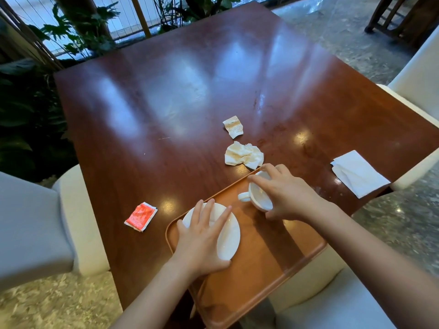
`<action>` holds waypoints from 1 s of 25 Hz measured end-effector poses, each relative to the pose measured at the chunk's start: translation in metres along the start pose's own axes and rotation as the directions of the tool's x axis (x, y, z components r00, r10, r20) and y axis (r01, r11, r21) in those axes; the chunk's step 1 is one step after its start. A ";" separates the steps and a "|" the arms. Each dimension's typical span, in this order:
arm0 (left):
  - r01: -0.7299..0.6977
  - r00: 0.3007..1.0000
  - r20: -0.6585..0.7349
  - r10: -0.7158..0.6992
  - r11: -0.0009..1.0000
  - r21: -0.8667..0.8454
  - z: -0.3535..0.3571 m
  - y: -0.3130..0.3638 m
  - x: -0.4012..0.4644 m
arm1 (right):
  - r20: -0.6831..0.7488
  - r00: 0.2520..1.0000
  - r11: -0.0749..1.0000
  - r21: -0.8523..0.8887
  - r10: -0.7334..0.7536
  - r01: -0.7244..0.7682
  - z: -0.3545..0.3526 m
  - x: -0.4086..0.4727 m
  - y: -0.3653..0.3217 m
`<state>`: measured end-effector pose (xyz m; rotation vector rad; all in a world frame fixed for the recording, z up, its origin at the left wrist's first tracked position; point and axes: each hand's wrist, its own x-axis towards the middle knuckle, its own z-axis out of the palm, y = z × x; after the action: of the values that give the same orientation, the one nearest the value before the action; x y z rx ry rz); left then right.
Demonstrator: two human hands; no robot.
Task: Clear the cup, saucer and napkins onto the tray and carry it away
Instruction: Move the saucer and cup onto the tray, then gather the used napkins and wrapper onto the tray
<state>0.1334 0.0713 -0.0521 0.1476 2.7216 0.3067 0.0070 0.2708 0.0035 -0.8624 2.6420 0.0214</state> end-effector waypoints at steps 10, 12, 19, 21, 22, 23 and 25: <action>-0.013 0.999 0.047 0.011 0.999 0.037 0.001 -0.005 -0.002 | 0.068 0.998 0.998 -0.061 0.003 0.001 0.001 -0.002 -0.006; -0.010 0.999 0.051 0.008 0.999 0.039 -0.004 -0.004 -0.003 | 0.110 0.994 0.999 -0.048 0.019 -0.014 -0.003 -0.004 -0.006; -0.146 0.944 -0.310 0.118 0.987 -0.071 -0.066 0.006 0.027 | -0.488 0.861 0.973 0.227 0.143 -0.033 -0.020 -0.038 0.026; -0.247 0.899 -0.374 0.229 0.969 0.000 -0.088 0.013 0.062 | -0.538 0.795 0.953 0.251 0.281 -0.168 -0.010 -0.049 0.053; -0.289 0.886 -0.360 0.292 0.955 0.064 -0.096 0.019 0.083 | -0.528 0.776 0.936 0.256 0.345 -0.242 -0.002 -0.055 0.071; -0.318 0.880 -0.330 0.341 0.940 0.122 -0.102 0.025 0.102 | -0.510 0.764 0.918 0.258 0.395 -0.302 0.005 -0.060 0.088; -0.350 0.881 -0.261 0.394 0.915 0.202 -0.103 0.030 0.135 | -0.476 0.753 0.891 0.251 0.454 -0.378 0.019 -0.068 0.117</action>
<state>-0.0291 0.1005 -0.0032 0.7333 3.0020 0.2463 -0.0031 0.4067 -0.0026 -0.2175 3.2501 -0.3307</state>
